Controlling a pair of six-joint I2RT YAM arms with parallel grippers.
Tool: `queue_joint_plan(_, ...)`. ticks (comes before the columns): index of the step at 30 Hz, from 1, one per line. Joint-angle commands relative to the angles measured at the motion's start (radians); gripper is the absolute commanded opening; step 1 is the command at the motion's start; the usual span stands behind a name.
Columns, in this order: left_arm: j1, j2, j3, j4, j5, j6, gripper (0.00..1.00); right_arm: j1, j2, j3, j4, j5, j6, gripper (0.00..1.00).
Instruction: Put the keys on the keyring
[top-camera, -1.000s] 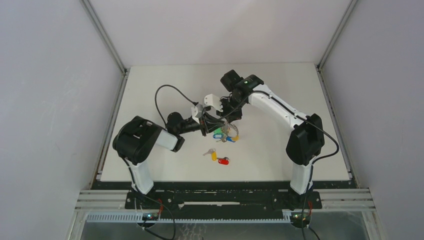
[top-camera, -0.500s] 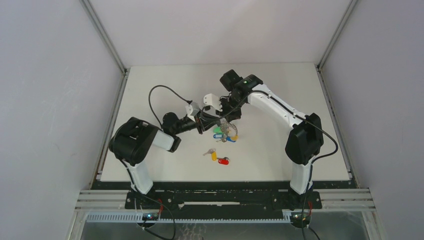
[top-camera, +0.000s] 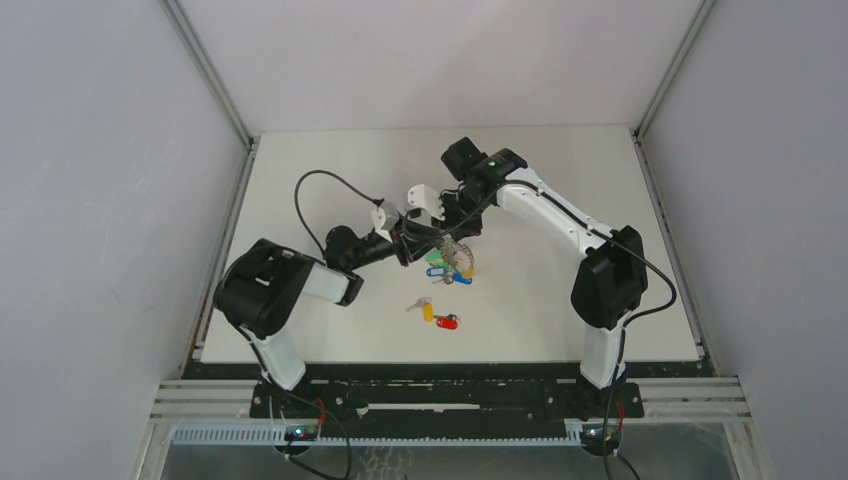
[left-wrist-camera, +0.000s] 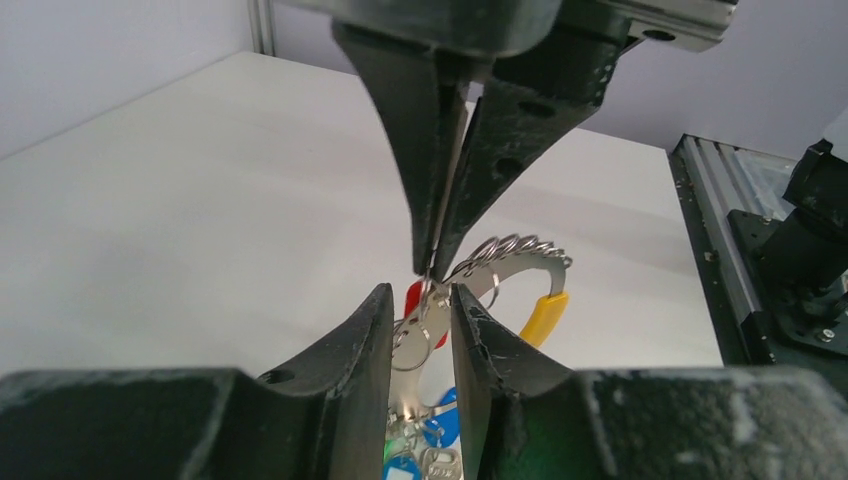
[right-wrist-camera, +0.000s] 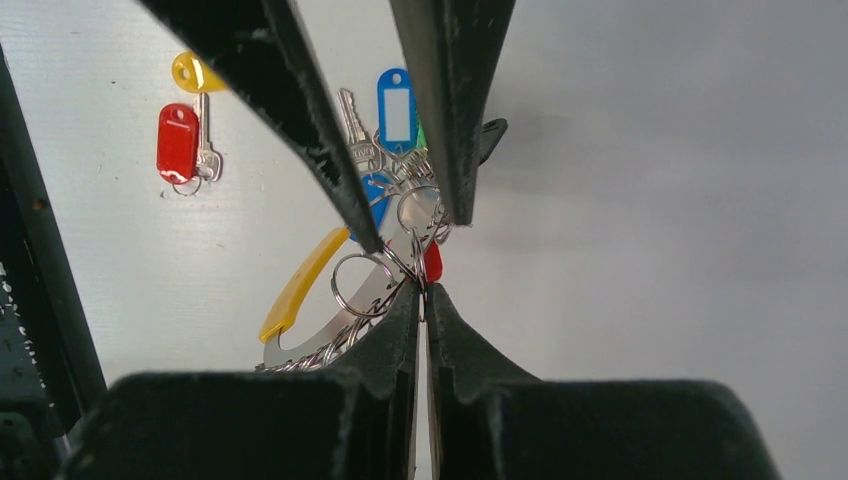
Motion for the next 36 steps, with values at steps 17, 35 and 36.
queue_joint_plan(17, -0.108, -0.007, -0.066, 0.042, -0.257, -0.096, 0.37, -0.014, -0.068, -0.032, 0.080, -0.051, 0.016, 0.00)
queue_joint_plan(35, -0.108, -0.029, -0.153, 0.042, -0.404, -0.216, 0.34, -0.014, -0.101, -0.064, 0.107, -0.054, 0.012, 0.00)
queue_joint_plan(36, -0.108, -0.045, -0.164, 0.041, -0.385, -0.192, 0.35, -0.015, -0.101, -0.065, 0.109, -0.053, 0.012, 0.00)
